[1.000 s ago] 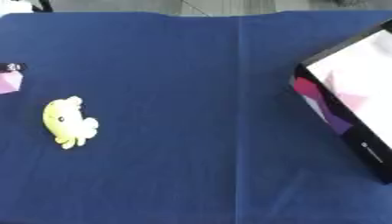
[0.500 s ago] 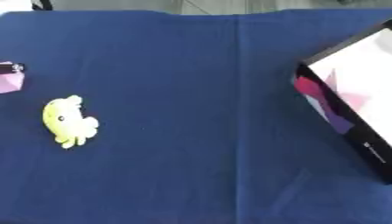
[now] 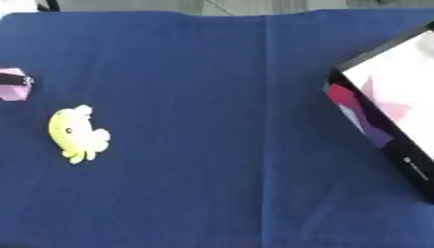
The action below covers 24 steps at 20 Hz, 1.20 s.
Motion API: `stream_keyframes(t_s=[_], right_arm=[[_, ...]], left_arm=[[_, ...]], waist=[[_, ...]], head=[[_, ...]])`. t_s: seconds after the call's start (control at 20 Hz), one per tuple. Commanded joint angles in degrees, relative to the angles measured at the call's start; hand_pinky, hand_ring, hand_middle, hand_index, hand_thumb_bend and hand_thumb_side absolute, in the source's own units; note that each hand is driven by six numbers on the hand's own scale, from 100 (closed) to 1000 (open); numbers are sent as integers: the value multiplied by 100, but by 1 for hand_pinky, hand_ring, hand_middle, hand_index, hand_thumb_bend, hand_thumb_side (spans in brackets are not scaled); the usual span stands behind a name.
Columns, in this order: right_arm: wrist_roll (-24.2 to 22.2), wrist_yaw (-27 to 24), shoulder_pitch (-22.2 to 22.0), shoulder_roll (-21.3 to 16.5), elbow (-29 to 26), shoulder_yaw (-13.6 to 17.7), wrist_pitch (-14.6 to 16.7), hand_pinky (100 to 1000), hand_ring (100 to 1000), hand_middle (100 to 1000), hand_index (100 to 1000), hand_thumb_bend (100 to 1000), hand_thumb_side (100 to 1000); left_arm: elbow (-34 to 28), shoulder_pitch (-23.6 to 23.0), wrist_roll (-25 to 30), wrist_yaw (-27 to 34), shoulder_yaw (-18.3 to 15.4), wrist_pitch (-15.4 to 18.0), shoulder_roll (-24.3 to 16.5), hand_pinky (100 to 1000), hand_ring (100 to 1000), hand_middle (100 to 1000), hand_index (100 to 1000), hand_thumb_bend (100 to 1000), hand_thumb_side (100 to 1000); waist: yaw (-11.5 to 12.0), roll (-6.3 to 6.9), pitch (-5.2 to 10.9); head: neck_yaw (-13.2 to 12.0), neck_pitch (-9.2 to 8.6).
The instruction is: Pick up the objects with one hand, pass them to the other hand, and then place them into the box on the other side of the table.
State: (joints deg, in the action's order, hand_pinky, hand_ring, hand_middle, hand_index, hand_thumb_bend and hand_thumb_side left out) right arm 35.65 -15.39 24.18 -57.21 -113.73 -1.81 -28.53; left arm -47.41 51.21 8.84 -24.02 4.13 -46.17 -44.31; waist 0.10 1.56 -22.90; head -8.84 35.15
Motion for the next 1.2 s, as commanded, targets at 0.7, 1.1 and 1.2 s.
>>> stream_keyframes(t_s=[0.7,1.1,1.2], right_arm=[[1185,-26,-45,-186,-86,82,-1157,696,806,778,818,153,252],[1103,8,-64,-242,-86,83,-1170,699,808,779,819,169,247],[1022,46,-43,-262,-86,66,-1144,700,809,780,820,185,240]], left_arm=[[-357,211,34,-355,5,-64,-210,876,879,773,665,100,236],[-1699,40,345,-160,320,140,-500,850,830,742,627,100,222],[-2412,-152,368,62,401,269,-637,841,800,722,628,100,241]], waist=[[116,-19,278],[227,-29,392],[248,-31,415]], head=[[31,93],[64,115],[107,123]])
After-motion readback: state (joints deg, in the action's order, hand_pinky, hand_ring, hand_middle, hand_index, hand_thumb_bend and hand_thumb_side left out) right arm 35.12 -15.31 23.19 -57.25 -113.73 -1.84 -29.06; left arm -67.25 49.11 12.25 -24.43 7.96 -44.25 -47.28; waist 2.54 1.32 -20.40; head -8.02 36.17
